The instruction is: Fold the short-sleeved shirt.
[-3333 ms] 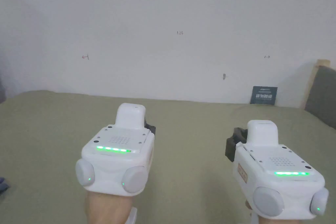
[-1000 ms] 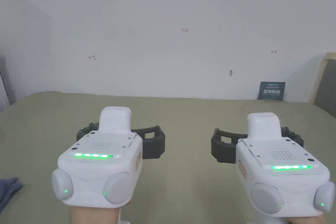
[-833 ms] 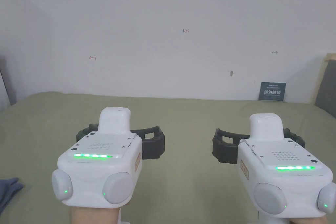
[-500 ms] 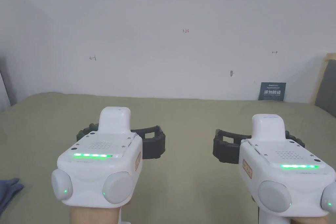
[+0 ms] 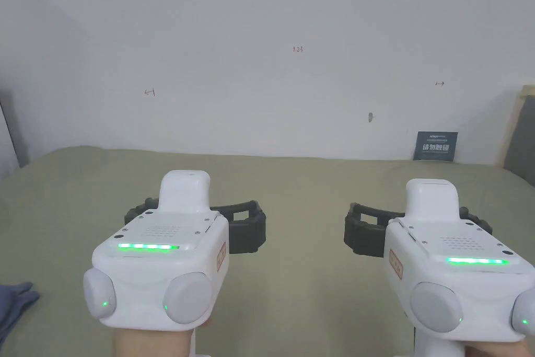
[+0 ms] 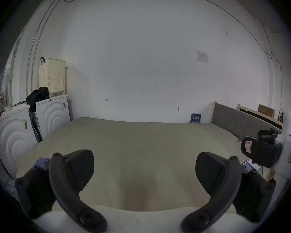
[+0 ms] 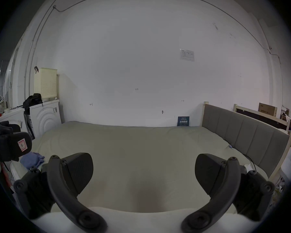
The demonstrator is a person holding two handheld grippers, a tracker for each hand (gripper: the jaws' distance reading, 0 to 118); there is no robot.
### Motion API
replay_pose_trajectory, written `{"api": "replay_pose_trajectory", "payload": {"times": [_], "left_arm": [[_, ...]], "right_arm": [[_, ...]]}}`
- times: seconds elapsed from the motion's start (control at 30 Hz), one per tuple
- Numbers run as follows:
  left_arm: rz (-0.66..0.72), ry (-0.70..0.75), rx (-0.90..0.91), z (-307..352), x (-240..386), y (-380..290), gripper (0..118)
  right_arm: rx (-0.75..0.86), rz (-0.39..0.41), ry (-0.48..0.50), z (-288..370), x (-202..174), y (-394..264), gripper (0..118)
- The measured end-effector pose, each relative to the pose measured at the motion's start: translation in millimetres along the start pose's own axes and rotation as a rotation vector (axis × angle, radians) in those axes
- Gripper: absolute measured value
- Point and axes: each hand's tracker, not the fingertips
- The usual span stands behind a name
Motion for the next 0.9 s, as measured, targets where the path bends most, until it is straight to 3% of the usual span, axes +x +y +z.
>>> {"api": "replay_pose_trajectory", "payload": {"times": [0.3,0.9], "left_arm": [[0.006,0.018,0.003,-1,-1,0,118],[0.010,0.012,-0.003,0,1,-1,118]], "right_arm": [[0.027,0.055,-0.041,2,-7,-6,118],[0.049,0.090,-0.068,2,-14,-7,118]]}}
